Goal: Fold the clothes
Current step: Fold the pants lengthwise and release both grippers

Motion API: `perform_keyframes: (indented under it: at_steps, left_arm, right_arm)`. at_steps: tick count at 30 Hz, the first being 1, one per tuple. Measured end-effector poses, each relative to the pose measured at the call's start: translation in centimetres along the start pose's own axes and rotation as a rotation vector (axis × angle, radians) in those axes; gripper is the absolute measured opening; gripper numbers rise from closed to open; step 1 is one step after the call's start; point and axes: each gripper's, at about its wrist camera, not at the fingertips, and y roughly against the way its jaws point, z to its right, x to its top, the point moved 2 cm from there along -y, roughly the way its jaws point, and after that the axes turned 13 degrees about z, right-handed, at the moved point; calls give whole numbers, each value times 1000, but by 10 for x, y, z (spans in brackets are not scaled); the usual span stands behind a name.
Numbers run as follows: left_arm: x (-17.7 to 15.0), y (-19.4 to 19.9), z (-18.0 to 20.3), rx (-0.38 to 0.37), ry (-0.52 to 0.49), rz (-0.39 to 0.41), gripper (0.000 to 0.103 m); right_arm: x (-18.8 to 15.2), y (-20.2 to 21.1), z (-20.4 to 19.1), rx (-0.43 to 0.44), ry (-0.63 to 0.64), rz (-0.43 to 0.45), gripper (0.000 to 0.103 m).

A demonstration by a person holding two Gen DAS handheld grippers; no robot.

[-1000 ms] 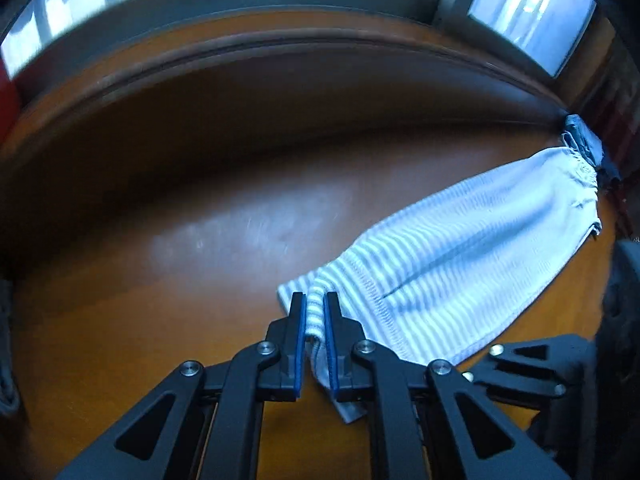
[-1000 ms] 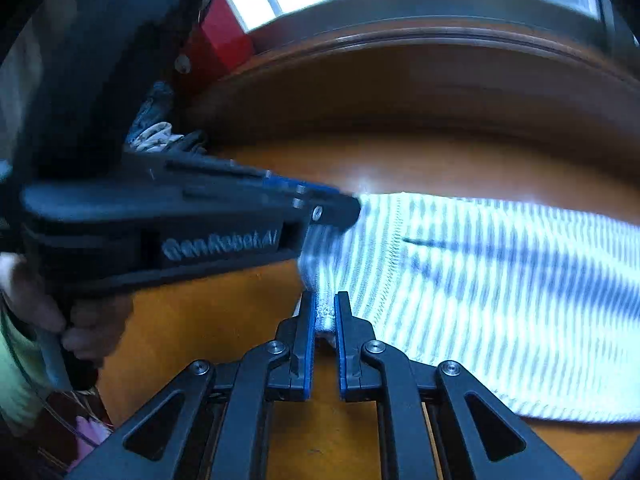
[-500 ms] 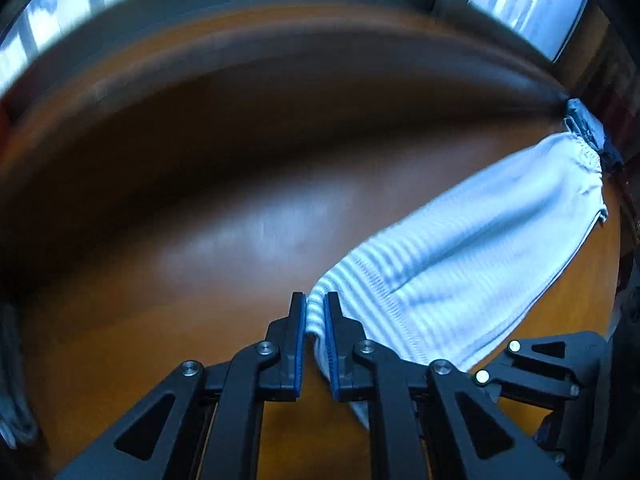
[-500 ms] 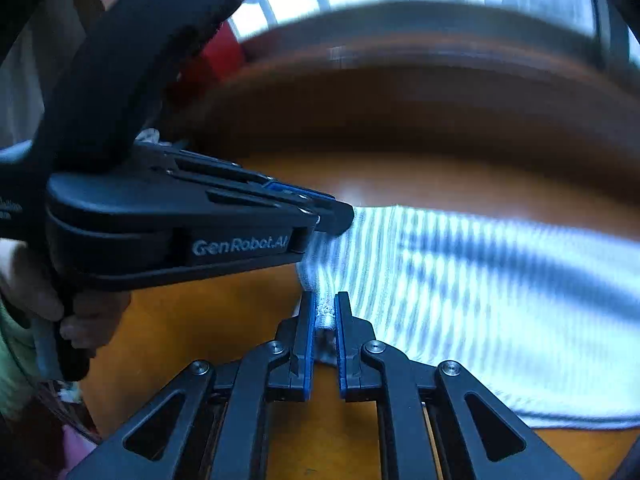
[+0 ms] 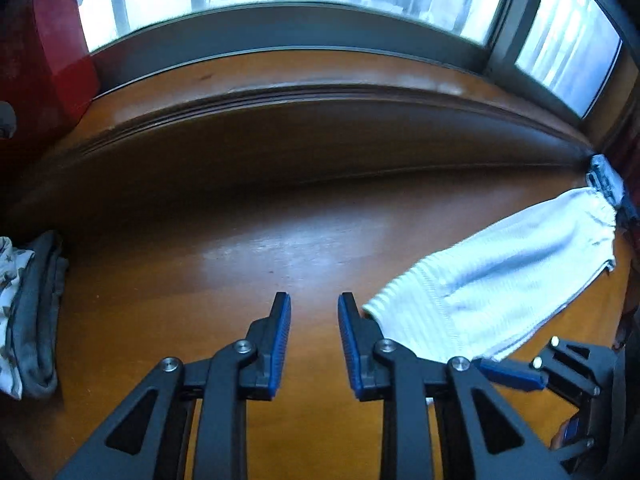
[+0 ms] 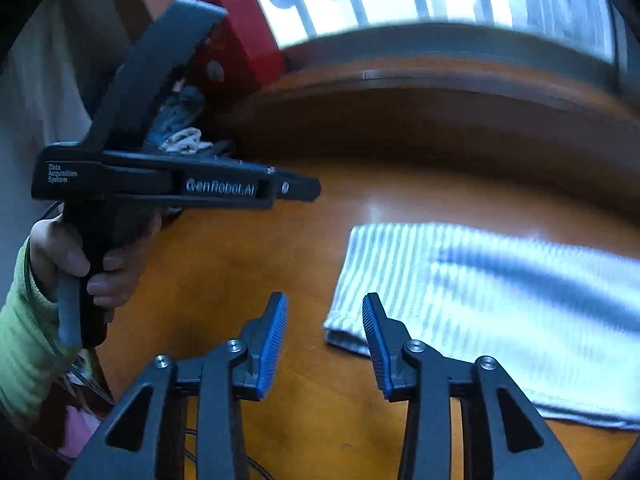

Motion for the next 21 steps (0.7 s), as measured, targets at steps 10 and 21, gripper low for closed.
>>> perform_keyframes:
  at_steps: [10,21]
  left_arm:
    - [-48,-23,62,-161,-103,-77,23]
    - [-39,-36,63,-109,-68,-83,24]
  right_arm:
    - [-31,60,104,-379,-150,8,40]
    - [-81,104,146,-485,-159,-26,39]
